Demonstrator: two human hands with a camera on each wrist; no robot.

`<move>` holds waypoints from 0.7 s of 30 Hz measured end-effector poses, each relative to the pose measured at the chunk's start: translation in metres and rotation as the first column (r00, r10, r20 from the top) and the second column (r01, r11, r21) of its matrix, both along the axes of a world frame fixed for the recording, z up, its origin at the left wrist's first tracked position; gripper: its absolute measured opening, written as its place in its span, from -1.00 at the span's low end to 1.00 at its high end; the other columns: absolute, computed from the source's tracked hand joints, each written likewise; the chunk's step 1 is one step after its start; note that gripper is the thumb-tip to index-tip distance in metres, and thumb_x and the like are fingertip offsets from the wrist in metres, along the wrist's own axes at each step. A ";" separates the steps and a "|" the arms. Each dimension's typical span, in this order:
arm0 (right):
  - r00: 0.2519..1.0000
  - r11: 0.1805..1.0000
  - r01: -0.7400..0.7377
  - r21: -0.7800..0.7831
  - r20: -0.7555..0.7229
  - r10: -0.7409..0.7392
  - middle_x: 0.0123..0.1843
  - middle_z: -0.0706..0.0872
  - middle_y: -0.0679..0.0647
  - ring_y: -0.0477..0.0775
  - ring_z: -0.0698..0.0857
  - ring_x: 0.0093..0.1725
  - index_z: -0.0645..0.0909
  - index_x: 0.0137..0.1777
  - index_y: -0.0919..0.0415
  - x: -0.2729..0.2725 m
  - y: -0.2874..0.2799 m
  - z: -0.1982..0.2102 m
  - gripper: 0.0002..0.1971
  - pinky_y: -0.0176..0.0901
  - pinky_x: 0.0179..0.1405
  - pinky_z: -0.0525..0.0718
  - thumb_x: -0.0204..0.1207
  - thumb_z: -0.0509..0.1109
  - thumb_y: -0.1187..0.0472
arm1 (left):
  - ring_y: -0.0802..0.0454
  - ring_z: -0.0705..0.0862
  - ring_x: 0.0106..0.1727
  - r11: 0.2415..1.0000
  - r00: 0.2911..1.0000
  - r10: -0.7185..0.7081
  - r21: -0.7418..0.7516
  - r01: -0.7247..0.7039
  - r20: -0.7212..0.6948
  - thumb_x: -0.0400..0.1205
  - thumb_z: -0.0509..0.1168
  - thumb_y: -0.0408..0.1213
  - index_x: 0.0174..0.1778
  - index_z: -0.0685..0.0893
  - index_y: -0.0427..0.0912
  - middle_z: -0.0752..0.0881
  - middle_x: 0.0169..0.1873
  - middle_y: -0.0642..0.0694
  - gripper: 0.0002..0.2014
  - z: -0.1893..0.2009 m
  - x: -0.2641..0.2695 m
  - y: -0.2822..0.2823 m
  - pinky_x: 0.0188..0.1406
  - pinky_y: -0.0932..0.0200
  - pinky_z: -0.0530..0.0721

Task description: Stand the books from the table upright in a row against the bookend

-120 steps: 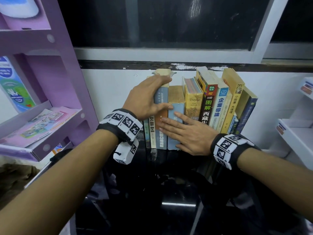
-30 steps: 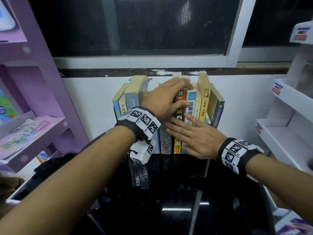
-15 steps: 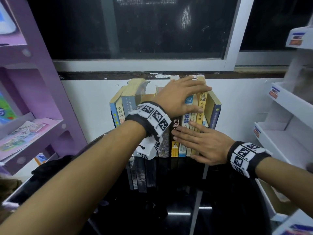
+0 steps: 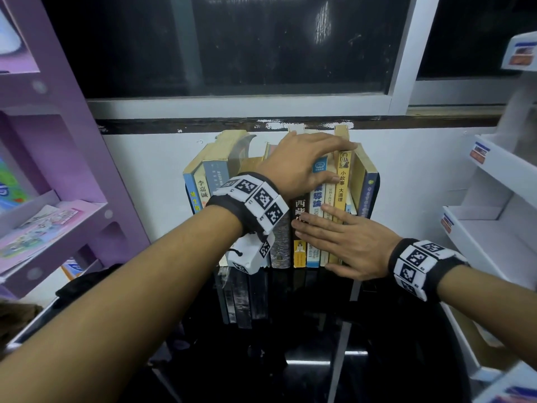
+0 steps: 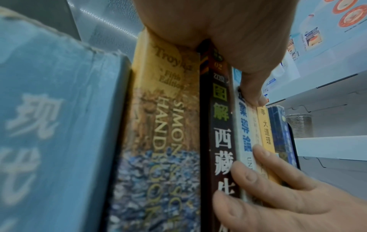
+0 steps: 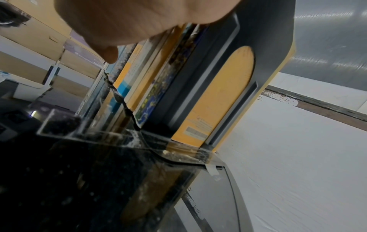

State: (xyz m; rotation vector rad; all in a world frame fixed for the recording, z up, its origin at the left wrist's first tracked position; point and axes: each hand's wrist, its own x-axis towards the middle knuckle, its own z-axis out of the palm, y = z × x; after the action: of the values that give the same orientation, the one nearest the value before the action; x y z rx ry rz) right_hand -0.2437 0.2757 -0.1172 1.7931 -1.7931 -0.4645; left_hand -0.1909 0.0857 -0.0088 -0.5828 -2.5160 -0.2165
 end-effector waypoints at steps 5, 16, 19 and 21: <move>1.000 1.000 0.024 0.005 0.009 -0.024 0.74 -0.01 0.15 0.13 -0.08 0.72 0.08 0.69 0.25 0.003 0.001 0.000 -0.23 0.25 0.66 -0.10 0.60 0.17 -0.16 | 0.02 0.50 0.47 0.997 1.000 0.009 -0.075 -0.010 -0.004 0.57 0.30 0.06 0.53 0.42 0.14 0.54 0.47 0.07 -0.43 0.001 0.002 0.001 0.36 -0.29 0.44; 0.998 0.999 0.055 -0.003 0.015 -0.055 0.73 0.01 0.18 0.16 -0.05 0.72 0.11 0.69 0.26 0.020 0.005 0.007 -0.25 0.29 0.64 -0.04 0.59 0.18 -0.11 | 0.04 0.52 0.42 0.999 0.999 -0.047 0.014 0.047 0.006 0.63 0.27 0.03 0.50 0.48 0.07 0.61 0.41 0.03 -0.50 0.007 0.011 0.004 0.43 0.03 0.40; 0.998 0.998 0.057 -0.009 0.019 -0.057 0.73 0.04 0.18 0.17 -0.03 0.71 0.13 0.68 0.26 0.028 0.006 0.012 -0.26 0.29 0.64 -0.01 0.59 0.18 -0.10 | 0.09 0.52 0.43 0.997 0.997 -0.081 0.003 0.081 -0.017 0.65 0.23 0.01 0.47 0.53 0.03 0.61 0.40 0.06 -0.56 0.006 0.023 0.003 0.47 0.01 0.41; 0.998 0.998 0.065 -0.011 0.021 -0.065 0.72 0.08 0.19 0.19 -0.02 0.71 0.18 0.67 0.25 0.035 0.007 0.016 -0.29 0.30 0.63 0.02 0.59 0.18 -0.09 | 0.08 0.49 0.46 0.998 0.998 -0.064 0.004 0.064 -0.030 0.67 0.20 0.01 0.46 0.53 0.04 0.60 0.41 0.05 -0.57 0.004 0.034 0.000 0.49 -0.03 0.39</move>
State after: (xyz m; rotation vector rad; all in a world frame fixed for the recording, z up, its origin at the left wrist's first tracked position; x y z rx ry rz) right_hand -0.2089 0.2822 -0.1015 1.7423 -1.8689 -0.4616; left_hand -0.1569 0.0858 -0.0051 -0.6605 -2.4697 -0.2355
